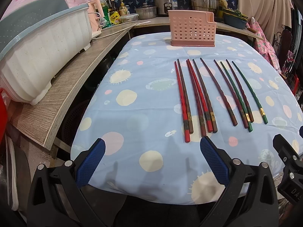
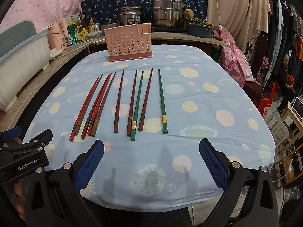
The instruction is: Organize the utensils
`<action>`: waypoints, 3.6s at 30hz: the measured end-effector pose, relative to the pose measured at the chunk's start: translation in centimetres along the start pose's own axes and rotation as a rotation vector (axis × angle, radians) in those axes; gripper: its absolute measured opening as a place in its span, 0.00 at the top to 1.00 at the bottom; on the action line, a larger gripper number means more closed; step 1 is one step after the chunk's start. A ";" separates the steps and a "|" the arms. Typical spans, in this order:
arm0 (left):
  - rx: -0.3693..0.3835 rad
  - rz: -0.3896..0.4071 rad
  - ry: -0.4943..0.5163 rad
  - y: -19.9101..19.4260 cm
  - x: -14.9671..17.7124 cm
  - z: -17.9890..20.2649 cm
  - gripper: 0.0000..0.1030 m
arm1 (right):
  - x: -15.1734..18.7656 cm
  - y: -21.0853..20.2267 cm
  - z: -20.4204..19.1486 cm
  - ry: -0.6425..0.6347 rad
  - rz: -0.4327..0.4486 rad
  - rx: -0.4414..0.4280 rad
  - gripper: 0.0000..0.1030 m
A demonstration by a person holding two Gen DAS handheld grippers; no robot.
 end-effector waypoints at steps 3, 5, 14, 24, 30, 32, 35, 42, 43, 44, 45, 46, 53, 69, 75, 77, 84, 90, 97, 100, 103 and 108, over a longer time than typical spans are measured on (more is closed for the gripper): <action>0.001 0.000 0.000 0.0 0.0 0.1 0.07 | 0.0 0.0 0.1 0.000 0.000 0.000 0.07; 0.001 -0.001 0.000 0.0 0.0 0.0 0.07 | 0.0 0.0 0.1 0.000 0.001 0.001 0.07; 0.002 -0.002 0.000 0.0 0.0 0.0 0.07 | 0.0 0.0 0.1 -0.001 0.001 0.003 0.07; 0.016 -0.021 -0.005 0.1 0.3 0.2 0.07 | 0.0 -0.1 0.1 0.001 -0.002 0.003 0.07; 0.038 -0.045 -0.022 0.7 0.3 0.3 0.07 | 0.0 0.2 0.3 0.004 -0.008 0.005 0.07; 0.048 -0.055 -0.029 1.2 0.2 0.2 0.07 | 0.0 0.5 0.6 0.011 -0.014 0.003 0.07; 0.056 -0.060 -0.038 1.9 -0.3 0.1 0.07 | -0.1 1.1 1.2 0.030 -0.025 -0.005 0.07; 0.085 -0.097 -0.052 4.7 -1.4 0.5 0.11 | -1.2 2.7 2.3 0.054 -0.039 0.002 0.07; 0.088 -0.103 -0.052 5.1 -1.6 0.7 0.11 | -1.4 3.0 2.4 0.056 -0.042 0.001 0.07; 0.087 -0.108 -0.050 5.6 -1.7 0.8 0.11 | -1.5 3.3 2.4 0.057 -0.045 -0.001 0.07; 0.088 -0.114 -0.048 5.9 -1.7 0.9 0.11 | -1.6 3.6 2.5 0.058 -0.049 -0.002 0.07; 0.086 -0.121 -0.045 6.4 -1.7 1.1 0.11 | -1.8 3.9 2.5 0.058 -0.054 -0.003 0.07; 0.063 -0.161 -0.041 8.4 -1.6 1.0 0.11 | -2.5 5.7 2.2 0.054 -0.078 -0.007 0.07; 0.031 -0.172 -0.047 9.5 -2.1 0.1 0.17 | -3.3 7.4 1.7 0.052 -0.098 -0.018 0.07; 0.067 -0.173 -0.042 9.5 -2.3 0.8 0.33 | -4.1 8.4 1.9 0.069 -0.105 -0.037 0.07; 0.086 -0.178 -0.042 9.4 -2.4 1.2 0.46 | -4.4 8.9 2.1 0.069 -0.108 -0.036 0.10; 0.112 -0.185 -0.045 9.3 -2.8 1.3 0.84 | -4.4 11.0 2.5 0.079 -0.149 -0.064 0.41; 0.144 -0.197 -0.066 9.3 -2.8 1.0 0.91 | -4.0 11.1 2.1 0.036 -0.144 -0.054 0.63; 0.168 -0.182 -0.068 8.3 -3.2 1.1 0.93 | -4.0 10.7 2.7 0.053 -0.157 -0.084 0.93; 0.168 -0.169 -0.073 7.9 -3.5 0.9 0.93 | -3.9 10.6 2.7 0.048 -0.153 -0.083 0.93; 0.167 -0.172 -0.076 8.0 -3.3 0.7 0.93 | -3.6 10.6 2.7 0.048 -0.158 -0.090 0.93; 0.174 -0.180 -0.082 7.9 -2.9 0.6 0.93 | -3.1 10.2 2.7 0.042 -0.161 -0.092 0.93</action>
Point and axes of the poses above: each gripper's, at about its wrist camera, not at the fingertips, and y roughly the way its jaws point, z to its right, x to its underside, the point moved 10 cm from there along y, roughly the way its jaws point, and after that the axes turned 3 degrees about -z, right-handed, at the moved point
